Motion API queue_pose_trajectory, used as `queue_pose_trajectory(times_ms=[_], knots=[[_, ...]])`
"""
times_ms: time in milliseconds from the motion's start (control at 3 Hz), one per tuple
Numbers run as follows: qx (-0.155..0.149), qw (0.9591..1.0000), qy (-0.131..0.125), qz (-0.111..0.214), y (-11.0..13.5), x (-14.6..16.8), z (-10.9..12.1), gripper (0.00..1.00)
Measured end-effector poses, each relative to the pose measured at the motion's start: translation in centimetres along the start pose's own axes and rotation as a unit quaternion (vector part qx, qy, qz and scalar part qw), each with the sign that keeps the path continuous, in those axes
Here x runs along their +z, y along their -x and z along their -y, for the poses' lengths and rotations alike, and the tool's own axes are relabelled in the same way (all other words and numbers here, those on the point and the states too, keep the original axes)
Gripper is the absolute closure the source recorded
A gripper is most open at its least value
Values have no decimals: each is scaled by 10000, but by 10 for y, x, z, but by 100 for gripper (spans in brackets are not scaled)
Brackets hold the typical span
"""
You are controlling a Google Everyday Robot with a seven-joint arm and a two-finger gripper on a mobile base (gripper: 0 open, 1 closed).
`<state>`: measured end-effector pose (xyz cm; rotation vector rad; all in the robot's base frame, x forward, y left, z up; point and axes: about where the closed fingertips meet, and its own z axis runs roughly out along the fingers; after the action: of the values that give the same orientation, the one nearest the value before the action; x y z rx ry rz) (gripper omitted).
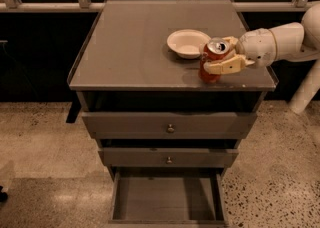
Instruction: Pick coke can from bottom drawer and place on counter
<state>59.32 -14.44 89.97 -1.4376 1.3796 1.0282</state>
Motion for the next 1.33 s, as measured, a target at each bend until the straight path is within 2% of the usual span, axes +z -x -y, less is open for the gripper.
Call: queue_pose_trajectory(times_ms=[333,667,1333], knots=[[147,9994,-327,-2,-17,-14,12,100],[148,9993,-331,0,-17,-14,12,81],[148,9993,-331,0,-17,-14,12,35]])
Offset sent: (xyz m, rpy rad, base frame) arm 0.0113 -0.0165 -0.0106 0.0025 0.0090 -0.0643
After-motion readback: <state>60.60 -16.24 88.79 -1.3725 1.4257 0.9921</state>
